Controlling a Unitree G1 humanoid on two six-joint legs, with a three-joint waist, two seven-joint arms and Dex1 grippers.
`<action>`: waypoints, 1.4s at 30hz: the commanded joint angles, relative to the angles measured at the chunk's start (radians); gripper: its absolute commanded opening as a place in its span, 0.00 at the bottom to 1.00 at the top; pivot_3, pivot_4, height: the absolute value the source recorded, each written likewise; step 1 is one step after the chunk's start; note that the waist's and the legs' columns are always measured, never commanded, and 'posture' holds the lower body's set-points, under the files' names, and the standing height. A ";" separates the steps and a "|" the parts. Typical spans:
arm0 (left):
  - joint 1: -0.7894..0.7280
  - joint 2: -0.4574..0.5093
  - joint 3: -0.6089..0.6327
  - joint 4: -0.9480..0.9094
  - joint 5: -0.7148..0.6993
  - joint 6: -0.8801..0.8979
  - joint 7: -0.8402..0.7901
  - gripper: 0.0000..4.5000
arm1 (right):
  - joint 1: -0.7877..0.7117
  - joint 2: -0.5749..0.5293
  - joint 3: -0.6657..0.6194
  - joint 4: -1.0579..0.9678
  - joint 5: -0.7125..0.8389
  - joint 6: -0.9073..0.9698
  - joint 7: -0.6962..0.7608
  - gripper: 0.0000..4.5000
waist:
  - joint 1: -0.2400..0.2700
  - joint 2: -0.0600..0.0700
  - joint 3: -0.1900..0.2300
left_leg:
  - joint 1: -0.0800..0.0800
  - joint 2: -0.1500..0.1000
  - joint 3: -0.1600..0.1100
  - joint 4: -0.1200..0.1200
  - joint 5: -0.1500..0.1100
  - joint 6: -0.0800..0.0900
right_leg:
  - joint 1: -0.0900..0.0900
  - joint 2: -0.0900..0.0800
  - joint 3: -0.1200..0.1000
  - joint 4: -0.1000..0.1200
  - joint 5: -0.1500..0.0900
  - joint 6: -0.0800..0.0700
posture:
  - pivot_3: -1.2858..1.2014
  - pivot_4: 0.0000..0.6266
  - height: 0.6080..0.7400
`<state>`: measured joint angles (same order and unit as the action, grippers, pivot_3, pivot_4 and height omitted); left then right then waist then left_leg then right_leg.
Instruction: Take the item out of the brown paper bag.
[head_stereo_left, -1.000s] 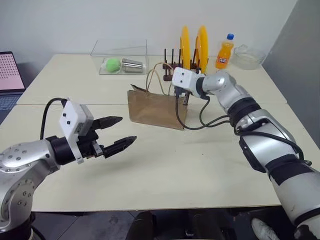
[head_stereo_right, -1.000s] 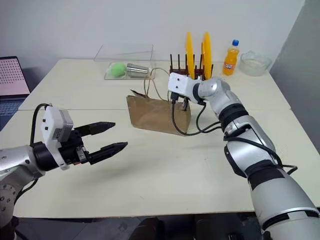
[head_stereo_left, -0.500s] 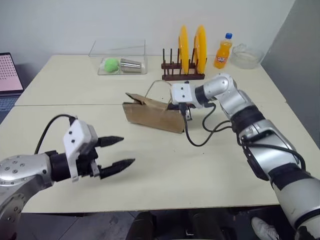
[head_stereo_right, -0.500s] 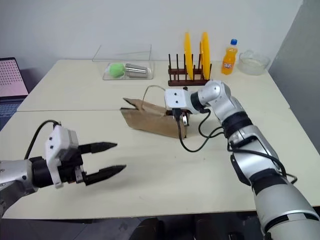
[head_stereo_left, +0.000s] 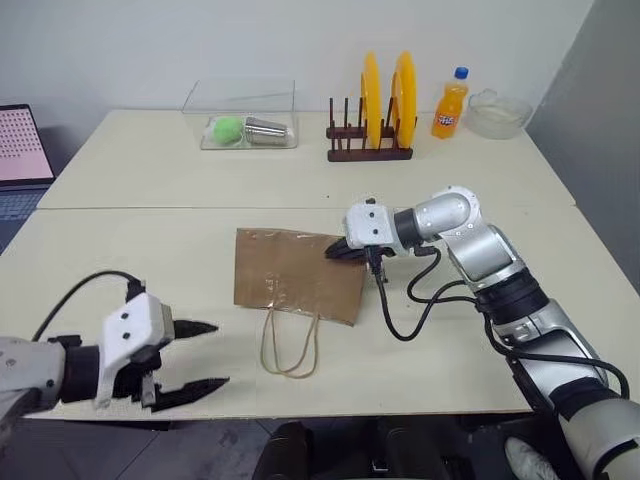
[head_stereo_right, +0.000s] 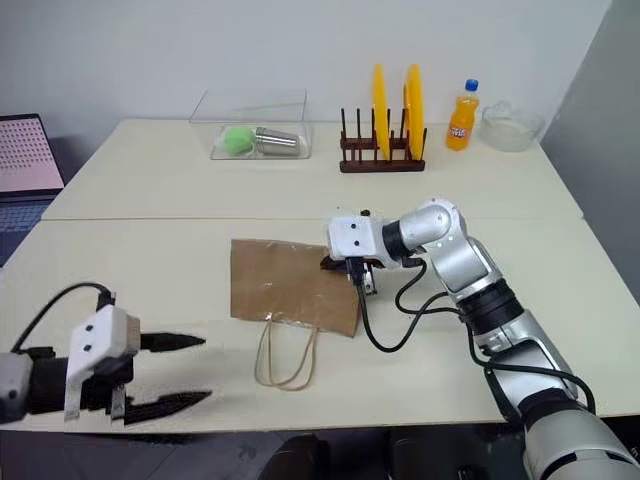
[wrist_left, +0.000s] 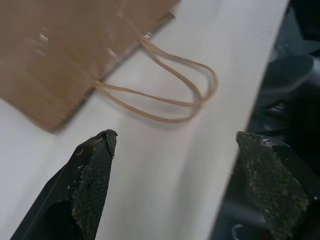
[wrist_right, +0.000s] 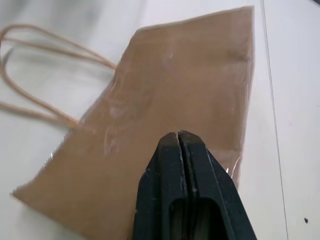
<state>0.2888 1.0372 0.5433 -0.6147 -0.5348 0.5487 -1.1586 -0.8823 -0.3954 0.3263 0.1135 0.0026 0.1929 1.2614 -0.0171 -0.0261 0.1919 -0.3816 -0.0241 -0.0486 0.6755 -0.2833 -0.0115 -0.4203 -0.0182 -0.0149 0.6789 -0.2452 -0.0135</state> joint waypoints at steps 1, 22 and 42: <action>-0.072 0.014 -0.062 0.032 0.072 -0.119 0.017 0.90 | 0.066 -0.047 -0.068 -0.183 0.116 0.127 0.013 0.01 | 0.002 0.000 0.000 | 0.000 0.000 0.000 0.000 0.000 0.000 | 0.000 0.000 0.000 0.000 0.000 0.000 | 0.52 0.24 1.00; -0.537 -0.114 -0.655 0.613 0.460 -1.008 -0.123 1.00 | 0.749 -0.291 -0.204 -0.891 0.358 0.521 -0.310 0.84 | 0.014 0.000 0.000 | 0.002 0.001 0.002 -0.008 0.000 0.000 | 0.000 0.000 0.000 -0.004 -0.003 0.006 | 0.52 0.24 1.00; -0.637 -0.226 -0.843 0.775 0.575 -1.210 -0.099 0.80 | 0.756 -0.337 -0.256 -0.935 0.474 0.559 -0.420 0.85 | 0.015 -0.001 -0.002 | 0.002 0.000 0.001 -0.007 0.000 0.000 | 0.002 0.000 0.000 -0.004 -0.003 0.007 | 0.52 0.24 1.00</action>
<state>-0.3502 0.8191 -0.2686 0.1555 0.0206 -0.6425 -1.2547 -0.1107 -0.7264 0.0975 -0.7822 0.4555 0.7526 0.8511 -0.0016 -0.0268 0.1899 -0.3795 -0.0240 -0.0473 0.6686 -0.2832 -0.0111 -0.4185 -0.0179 -0.0153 0.6744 -0.2479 -0.0061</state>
